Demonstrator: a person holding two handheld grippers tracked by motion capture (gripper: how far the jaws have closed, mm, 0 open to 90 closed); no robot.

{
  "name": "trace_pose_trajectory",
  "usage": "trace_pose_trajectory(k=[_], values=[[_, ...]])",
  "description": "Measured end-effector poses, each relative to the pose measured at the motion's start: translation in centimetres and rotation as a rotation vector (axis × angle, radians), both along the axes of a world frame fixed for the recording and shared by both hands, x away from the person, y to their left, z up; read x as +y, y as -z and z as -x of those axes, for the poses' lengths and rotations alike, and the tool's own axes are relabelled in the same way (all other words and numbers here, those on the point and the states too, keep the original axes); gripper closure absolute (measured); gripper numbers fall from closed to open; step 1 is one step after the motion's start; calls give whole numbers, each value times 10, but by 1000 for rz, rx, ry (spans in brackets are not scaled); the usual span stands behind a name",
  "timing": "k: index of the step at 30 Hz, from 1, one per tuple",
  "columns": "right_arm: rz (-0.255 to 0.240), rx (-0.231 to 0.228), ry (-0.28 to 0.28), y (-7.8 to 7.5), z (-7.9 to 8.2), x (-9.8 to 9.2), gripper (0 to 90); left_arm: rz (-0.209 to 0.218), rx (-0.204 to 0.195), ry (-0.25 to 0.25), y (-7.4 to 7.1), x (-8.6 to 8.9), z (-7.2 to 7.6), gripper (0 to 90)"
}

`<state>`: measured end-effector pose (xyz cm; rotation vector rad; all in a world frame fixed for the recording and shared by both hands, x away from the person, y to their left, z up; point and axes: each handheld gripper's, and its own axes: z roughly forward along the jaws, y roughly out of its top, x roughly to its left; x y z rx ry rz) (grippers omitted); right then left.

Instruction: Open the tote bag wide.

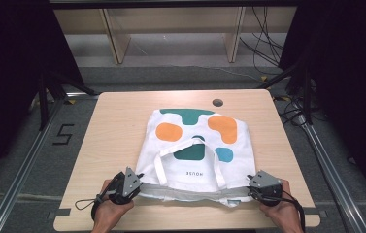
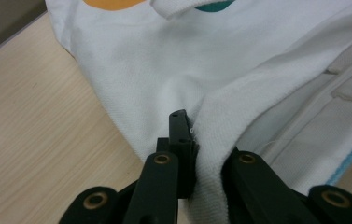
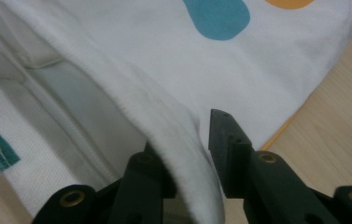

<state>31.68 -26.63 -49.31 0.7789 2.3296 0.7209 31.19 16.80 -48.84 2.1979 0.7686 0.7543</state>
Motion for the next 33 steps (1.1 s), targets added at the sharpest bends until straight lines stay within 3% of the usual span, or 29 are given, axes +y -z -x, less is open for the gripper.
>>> trace_pose_trajectory(k=[1, 2, 3, 7, 8, 9, 10, 11, 13, 14, 18, 19, 20, 21, 22, 23, 24, 25, 27, 28, 29, 30, 31, 33], values=[[0, 0, 0, 0, 0, 0, 773, -1, -9, -4, -1, 0, 0, 844], [16, 3, -16, 0, 0, 0, 799, 36, -15, -13, 1, -2, 1, 845], [31, -25, -32, -2, 1, -1, 846, 39, -14, -13, 0, -2, 1, 846], [7, -77, -37, -10, 5, -2, 868, 17, -23, -8, -6, 0, 1, 855], [-55, -117, -17, -20, 8, -4, 870, 38, -38, -8, -9, 0, 1, 858], [-55, -117, -17, -20, 8, -4, 870, 44, -58, -14, -11, 1, 2, 858], [-89, -150, -18, -30, 10, -5, 875, 42, -73, -12, -17, 2, 3, 860], [-100, -164, -15, -32, 11, -5, 876, 44, -115, -20, -24, 3, 3, 861], [-110, -177, -14, -37, 11, -4, 878, 51, -131, -20, -28, 3, 2, 862], [-109, -191, -17, -40, 10, -4, 878, 52, -165, -10, -34, 2, -1, 863], [-127, -217, -14, -50, 7, -6, 878, 54, -198, 0, -47, 1, -2, 864], [-121, -253, -12, -59, 6, -7, 880, 62, -210, -3, -50, 1, -2, 864], [-119, -270, -5, -65, 5, -7, 880, 52, -250, 9, -62, 0, -2, 864], [-119, -270, -5, -65, 5, -7, 880, 52, -250, 9, -62, 0, -2, 864], [-106, -307, -5, -77, 3, -8, 881, 87, -275, 13, -74, -1, -2, 864], [-106, -307, -5, -77, 3, -8, 881, 87, -275, 13, -74, -1, -2, 865], [-106, -345, 3, -91, 1, -9, 882, 92, -306, 22, -88, -1, -2, 865], [-106, -345, 3, -91, 1, -9, 882, 92, -306, 22, -88, -1, -2, 866], [-112, -386, 4, -106, -1, -11, 883, 98, -338, 19, -99, -3, -2, 866], [-108, -413, -1, -118, -1, -12, 883, 136, -351, 27, -110, -2, -2, 866], [-110, -430, 2, -123, -1, -12, 883, 136, -351, 27, -110, -2, -2, 866], [-113, -444, 7, -129, 0, -13, 884, 220, -333, 35, -119, 0, -2, 866], [-113, -444, 7, -129, 0, -13, 884, 220, -333, 35, -119, 0, -2, 866], [-136, -474, -3, -146, 2, -14, 883, 201, -370, 32, -127, 1, 0, 867]])
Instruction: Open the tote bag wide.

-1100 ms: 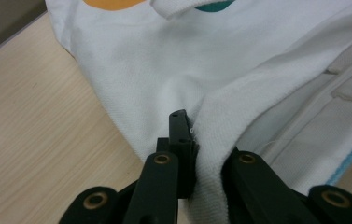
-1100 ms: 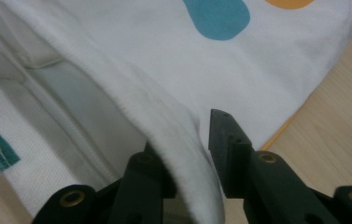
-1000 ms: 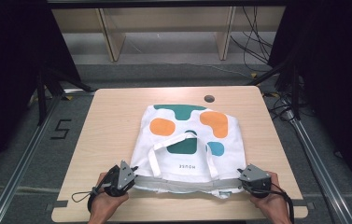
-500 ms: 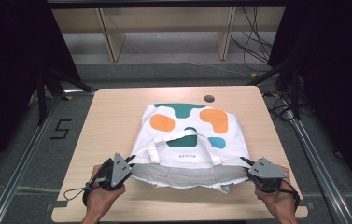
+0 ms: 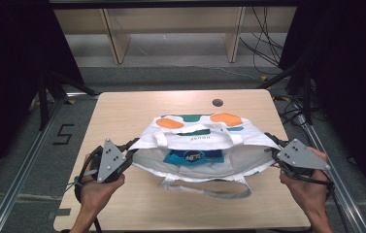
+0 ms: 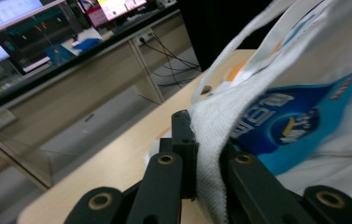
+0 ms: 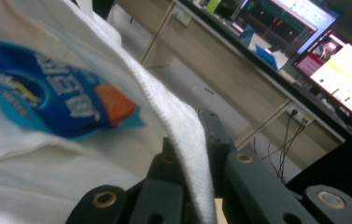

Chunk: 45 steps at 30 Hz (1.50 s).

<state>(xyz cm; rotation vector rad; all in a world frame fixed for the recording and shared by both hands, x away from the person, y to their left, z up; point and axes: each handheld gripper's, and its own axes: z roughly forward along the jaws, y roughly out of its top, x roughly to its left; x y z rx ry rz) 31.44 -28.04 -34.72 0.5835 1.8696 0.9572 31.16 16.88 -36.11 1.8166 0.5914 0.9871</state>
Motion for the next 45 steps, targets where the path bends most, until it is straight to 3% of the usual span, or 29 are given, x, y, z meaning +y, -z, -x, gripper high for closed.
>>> trace_pose_trajectory(k=[2, 3, 6, 7, 9, 10, 12, 13, 16, 18, 20, 21, 22, 23, 24, 25, 30, 33, 34, 35, 36, 37, 42, 45], values=[[-17, -14, 2, -10, 2, 2, 884, 27, -18, 7, -13, 2, 3, 867], [2, -38, -13, -16, 1, 1, 883, 27, -18, 7, -13, 2, 3, 867], [-8, -45, -21, -26, 1, 2, 884, 51, -53, 5, -25, 6, 6, 868], [-21, -35, -38, -35, 4, 3, 884, 64, -80, 5, -36, 8, 9, 868], [-11, -57, -49, -47, 7, 4, 884, 92, -104, 14, -49, 12, 14, 868], [-11, -57, -49, -47, 7, 4, 884, 92, -104, 14, -49, 12, 14, 869], [-39, -58, -93, -65, 13, 3, 884, 144, -119, 34, -60, 14, 22, 869], [-58, -51, -116, -71, 16, 1, 884, 206, -123, 80, -69, 17, 30, 869], [-92, -49, -148, -83, 24, -4, 883, 211, -122, 99, -78, 20, 37, 868], [-84, -64, -152, -87, 25, -5, 883, 208, -111, 105, -82, 20, 37, 868], [-92, -36, -156, -89, 24, -4, 883, 223, -83, 105, -78, 18, 25, 868], [-87, -18, -146, -84, 15, -5, 883, 254, -31, 101, -68, 17, 8, 868], [-91, -16, -134, -79, 9, -6, 883, 254, -31, 101, -68, 17, 8, 868], [-104, 11, -127, -73, 4, -7, 883, 277, -1, 107, -60, 16, -6, 867], [-104, 11, -127, -73, 4, -7, 883, 277, -1, 107, -60, 16, -6, 867], [-104, 27, -102, -64, -8, -10, 883, 253, 5, 92, -55, 11, -14, 867], [-114, 83, -83, -47, -26, -16, 882, 243, 49, 108, -43, 7, -23, 864], [-103, 100, -75, -38, -24, -19, 881, 192, 96, 145, -25, 4, -15, 862], [-103, 100, -75, -38, -24, -19, 881, 192, 96, 145, -25, 4, -15, 860], [-104, 100, -71, -34, -24, -20, 881, 172, 118, 151, -18, 1, -12, 860], [-106, 118, -62, -25, -24, -23, 881, 124, 145, 161, -8, -3, -9, 854], [-110, 124, -63, -21, -23, -24, 880, 110, 154, 168, -3, -4, -9, 849], [-116, 124, -51, -5, -21, -28, 879, 109, 208, 164, 13, -9, -17, 847], [-116, 140, -22, -3, -29, -24, 878, 147, 249, 133, 19, -11, -38, 855]])
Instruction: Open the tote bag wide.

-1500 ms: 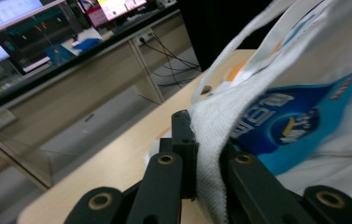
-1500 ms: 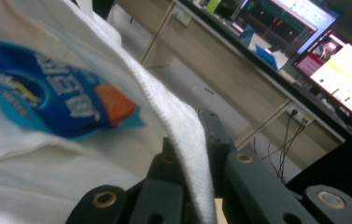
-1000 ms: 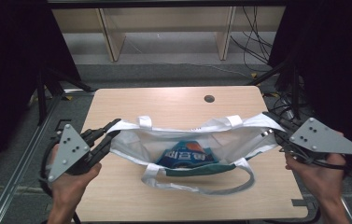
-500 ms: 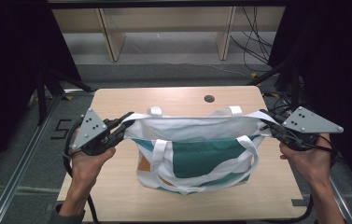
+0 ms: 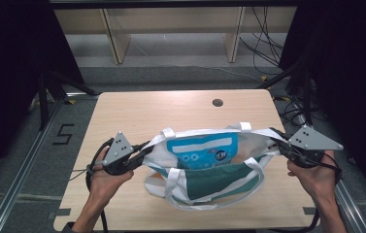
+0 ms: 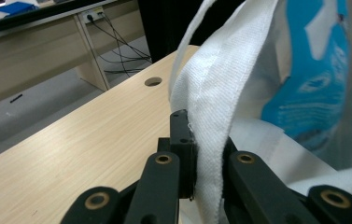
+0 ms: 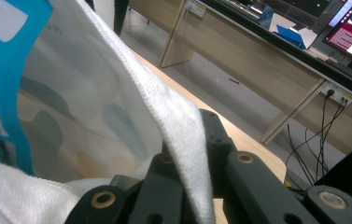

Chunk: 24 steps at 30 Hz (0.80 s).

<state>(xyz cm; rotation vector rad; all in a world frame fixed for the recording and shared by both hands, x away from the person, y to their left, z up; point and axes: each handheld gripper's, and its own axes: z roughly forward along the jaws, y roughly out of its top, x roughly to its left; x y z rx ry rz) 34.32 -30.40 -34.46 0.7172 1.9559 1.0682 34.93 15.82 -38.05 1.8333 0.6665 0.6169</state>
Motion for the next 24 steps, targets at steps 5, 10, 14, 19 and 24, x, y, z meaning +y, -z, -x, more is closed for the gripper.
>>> trace_pose_trajectory(k=[5, 10, 14, 19, 24], values=[[4, 40, 18, 4, -20, 4, 878, 12, 61, -8, 14, 0, -19, 858], [16, 98, 17, 20, -33, 3, 877, -21, 203, 45, 58, -9, -31, 856], [48, 138, 25, 30, -36, 4, 876, -41, 226, 36, 69, -18, -32, 856], [60, 175, 32, 42, -40, 2, 877, -83, 210, 25, 71, -25, -32, 855], [109, 277, 27, 69, -41, 0, 877, -140, 211, 40, 76, -30, -32, 853]])
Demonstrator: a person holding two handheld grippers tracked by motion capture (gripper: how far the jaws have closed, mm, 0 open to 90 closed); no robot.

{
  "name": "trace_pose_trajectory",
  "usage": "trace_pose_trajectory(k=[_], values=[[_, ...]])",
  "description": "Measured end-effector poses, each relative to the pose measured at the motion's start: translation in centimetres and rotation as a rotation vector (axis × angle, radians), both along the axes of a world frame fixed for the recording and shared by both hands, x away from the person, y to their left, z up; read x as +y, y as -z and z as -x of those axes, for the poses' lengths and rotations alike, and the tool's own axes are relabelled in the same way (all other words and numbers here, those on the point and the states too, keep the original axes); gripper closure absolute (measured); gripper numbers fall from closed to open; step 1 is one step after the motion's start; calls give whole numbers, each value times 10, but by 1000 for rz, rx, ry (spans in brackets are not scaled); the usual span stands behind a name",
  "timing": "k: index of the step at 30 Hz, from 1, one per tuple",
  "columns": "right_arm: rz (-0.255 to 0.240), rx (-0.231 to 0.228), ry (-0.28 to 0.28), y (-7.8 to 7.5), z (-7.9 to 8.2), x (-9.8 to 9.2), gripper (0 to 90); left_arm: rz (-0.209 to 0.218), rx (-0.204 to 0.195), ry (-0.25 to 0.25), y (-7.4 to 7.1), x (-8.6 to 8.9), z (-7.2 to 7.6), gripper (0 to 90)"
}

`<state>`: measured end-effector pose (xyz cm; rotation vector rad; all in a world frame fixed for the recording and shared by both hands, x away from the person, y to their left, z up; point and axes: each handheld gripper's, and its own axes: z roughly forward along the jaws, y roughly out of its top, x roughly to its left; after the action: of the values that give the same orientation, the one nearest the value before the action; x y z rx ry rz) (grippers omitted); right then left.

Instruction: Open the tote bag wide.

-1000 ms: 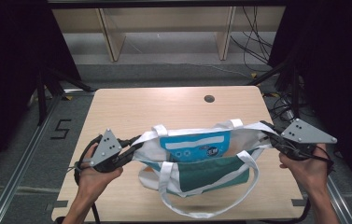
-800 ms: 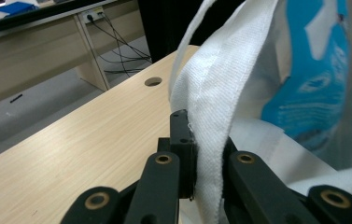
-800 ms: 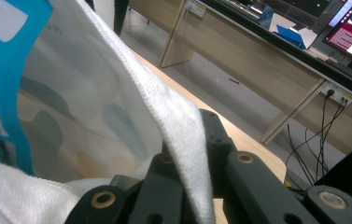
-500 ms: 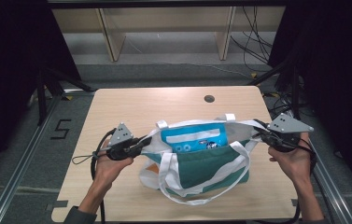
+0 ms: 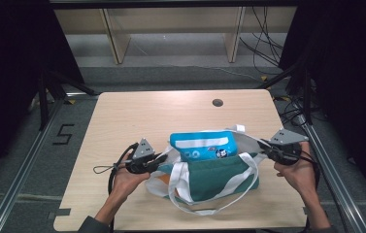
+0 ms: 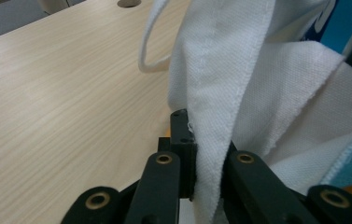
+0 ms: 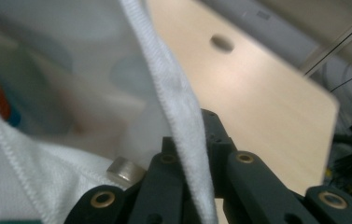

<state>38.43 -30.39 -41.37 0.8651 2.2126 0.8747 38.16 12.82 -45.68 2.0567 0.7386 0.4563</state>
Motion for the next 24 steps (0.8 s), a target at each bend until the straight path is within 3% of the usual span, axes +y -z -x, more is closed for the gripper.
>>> trace_pose_trajectory(k=[2, 3, 4, 8, 10, 11, 12, 14, 16, 21, 23, 24], values=[[-3, 38, -8, 15, -1, 0, 877, -29, 4, 8, 4, -3, 1, 852], [-3, 38, -8, 15, -1, 0, 877, -29, 4, 8, 4, -3, 1, 852], [41, 69, -19, 27, -3, 2, 877, -53, 23, 18, 11, -5, 0, 849], [26, 138, -3, 42, -4, 2, 877, -51, 68, 28, 27, -6, -1, 847], [35, 137, -2, 44, -5, 2, 877, -56, 75, 24, 31, -7, -1, 847], [42, 155, -3, 51, -5, 3, 878, -80, 83, 32, 34, -7, -1, 847], [52, 167, -9, 56, -5, 3, 878, -141, 78, 43, 42, -9, 0, 846], [64, 196, -15, 69, -5, 4, 878, -147, 83, 55, 49, -10, 1, 846], [71, 205, -22, 80, -7, 5, 880, -119, 113, 36, 50, -9, -2, 843], [70, 191, -20, 85, -11, 5, 881, -143, 94, 33, 51, -9, -3, 837], [39, 186, -6, 88, -19, 5, 880, -157, 72, 23, 52, -8, -9, 834], [43, 185, -2, 88, -21, 6, 880, -141, 84, -11, 53, -7, -14, 833]])
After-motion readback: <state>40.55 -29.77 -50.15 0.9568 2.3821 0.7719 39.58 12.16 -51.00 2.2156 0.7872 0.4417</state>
